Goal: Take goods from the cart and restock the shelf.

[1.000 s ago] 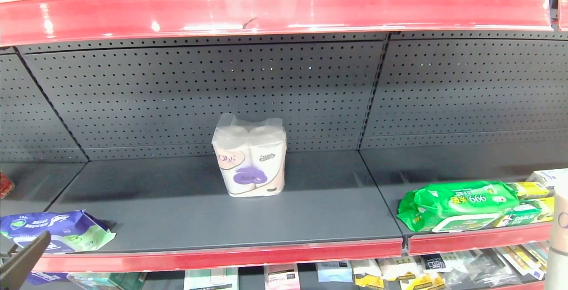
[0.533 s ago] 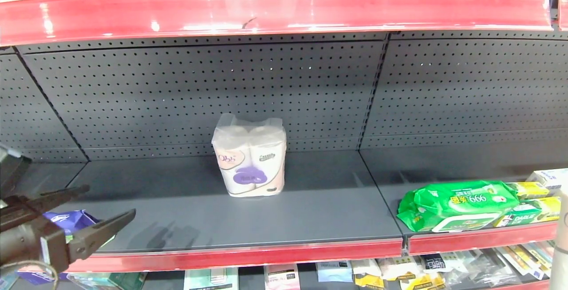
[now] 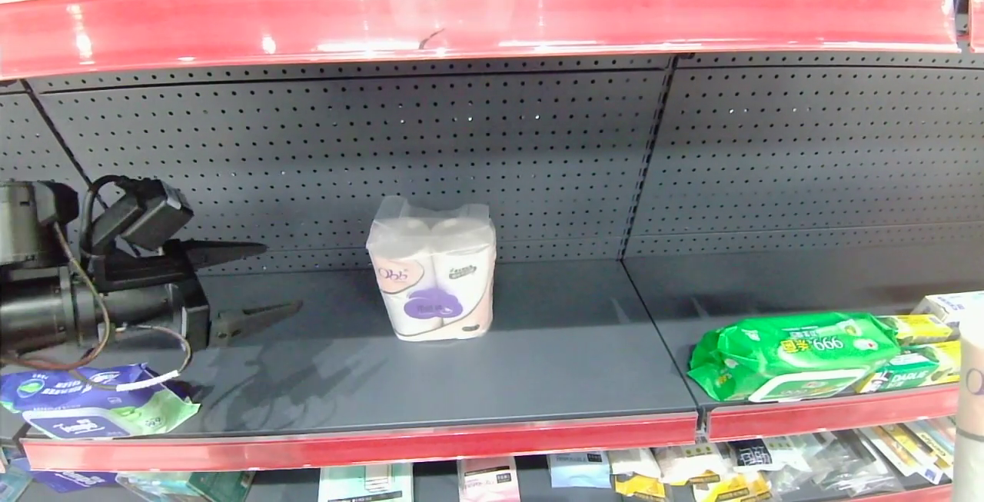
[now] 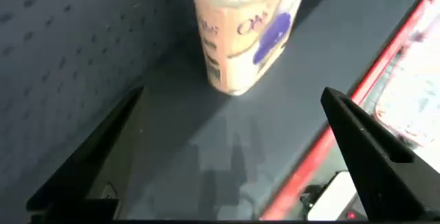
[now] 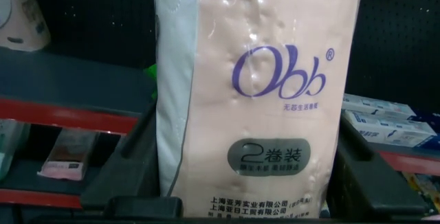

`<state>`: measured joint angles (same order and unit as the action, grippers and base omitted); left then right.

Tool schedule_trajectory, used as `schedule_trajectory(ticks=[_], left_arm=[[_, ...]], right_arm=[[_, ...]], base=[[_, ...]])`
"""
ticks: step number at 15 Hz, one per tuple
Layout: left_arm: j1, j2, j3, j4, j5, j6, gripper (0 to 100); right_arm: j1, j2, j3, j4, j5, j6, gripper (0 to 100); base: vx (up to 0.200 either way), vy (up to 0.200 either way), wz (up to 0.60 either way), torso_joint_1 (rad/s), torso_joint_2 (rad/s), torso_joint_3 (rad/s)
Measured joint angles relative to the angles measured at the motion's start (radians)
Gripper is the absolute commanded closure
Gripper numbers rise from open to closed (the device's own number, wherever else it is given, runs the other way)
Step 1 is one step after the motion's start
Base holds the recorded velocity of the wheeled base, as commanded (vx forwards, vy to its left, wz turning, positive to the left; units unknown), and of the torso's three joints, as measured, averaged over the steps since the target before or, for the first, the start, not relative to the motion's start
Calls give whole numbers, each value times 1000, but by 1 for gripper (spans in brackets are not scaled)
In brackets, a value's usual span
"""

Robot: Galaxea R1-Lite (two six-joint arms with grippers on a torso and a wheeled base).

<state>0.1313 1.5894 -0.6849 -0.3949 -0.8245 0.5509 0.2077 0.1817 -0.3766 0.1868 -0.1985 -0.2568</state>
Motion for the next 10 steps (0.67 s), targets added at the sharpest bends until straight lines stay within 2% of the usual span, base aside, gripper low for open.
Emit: schedule_trajectory(ticks=[2, 3, 7, 10], left_arm=[[8, 113, -82, -8, -64, 51, 0], [8, 156, -110, -8, -95, 61, 0], [-4, 282, -168, -77, -217, 65, 0], [-8, 363, -195, -169, -267, 63, 0]], right_arm=[[-14, 1, 4, 0, 0, -1, 100], [-18, 2, 6, 1, 0, -3, 100], [-21, 9, 10, 0, 0, -11, 100], [-21, 15, 15, 0, -1, -10, 100]], base=[[0, 0, 0, 0, 0, 0], [0, 0, 0, 0, 0, 0], [0, 0, 0, 0, 0, 0], [0, 0, 0, 0, 0, 0]])
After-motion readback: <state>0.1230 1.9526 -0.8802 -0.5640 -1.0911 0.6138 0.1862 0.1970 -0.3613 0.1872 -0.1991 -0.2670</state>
